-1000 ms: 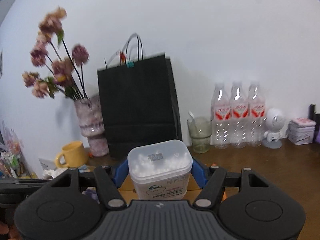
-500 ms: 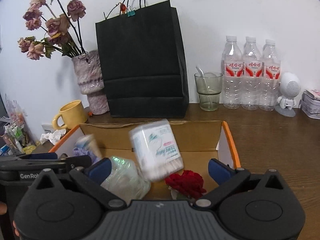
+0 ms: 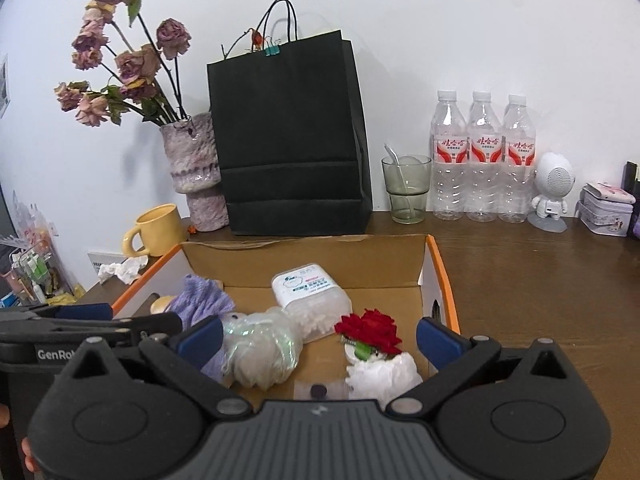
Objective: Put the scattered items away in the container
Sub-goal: 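Move both grippers back toward the remaining items on the table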
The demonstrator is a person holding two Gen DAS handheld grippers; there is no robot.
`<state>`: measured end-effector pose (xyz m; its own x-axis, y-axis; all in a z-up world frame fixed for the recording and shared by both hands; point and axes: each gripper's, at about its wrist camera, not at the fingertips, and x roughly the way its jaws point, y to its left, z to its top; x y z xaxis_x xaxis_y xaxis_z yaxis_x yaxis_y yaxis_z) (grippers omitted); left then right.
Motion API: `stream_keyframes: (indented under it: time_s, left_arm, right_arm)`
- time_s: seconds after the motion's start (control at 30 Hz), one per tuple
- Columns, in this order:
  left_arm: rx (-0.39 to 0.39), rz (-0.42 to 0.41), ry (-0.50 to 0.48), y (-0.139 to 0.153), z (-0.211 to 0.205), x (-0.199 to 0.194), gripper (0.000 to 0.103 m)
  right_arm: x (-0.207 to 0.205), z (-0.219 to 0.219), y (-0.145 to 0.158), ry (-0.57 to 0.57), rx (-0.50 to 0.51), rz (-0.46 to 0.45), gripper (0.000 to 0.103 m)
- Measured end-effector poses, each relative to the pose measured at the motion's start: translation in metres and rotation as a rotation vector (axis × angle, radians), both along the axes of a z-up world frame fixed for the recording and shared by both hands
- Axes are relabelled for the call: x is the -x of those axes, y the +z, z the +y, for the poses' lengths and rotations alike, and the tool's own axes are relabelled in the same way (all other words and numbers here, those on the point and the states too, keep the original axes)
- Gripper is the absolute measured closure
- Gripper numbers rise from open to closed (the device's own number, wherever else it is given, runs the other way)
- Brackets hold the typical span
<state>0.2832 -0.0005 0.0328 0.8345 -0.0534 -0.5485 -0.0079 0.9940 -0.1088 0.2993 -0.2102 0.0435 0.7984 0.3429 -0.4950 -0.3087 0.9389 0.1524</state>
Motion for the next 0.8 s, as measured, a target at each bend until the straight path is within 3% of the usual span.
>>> stream_keyframes:
  time_s: [0.43,0.8]
  left_arm:
    - [-0.007,-0.004,-0.031,0.002,-0.013,0.04,0.0]
    - [-0.012,0.039,-0.06,-0.022,-0.022,0.063,0.0]
  right_arm:
    - [0.047,-0.024,0.002,-0.023,0.03,-0.024,0.0]
    - [0.072,-0.073,-0.031,-0.097,0.078,0.031,0.0]
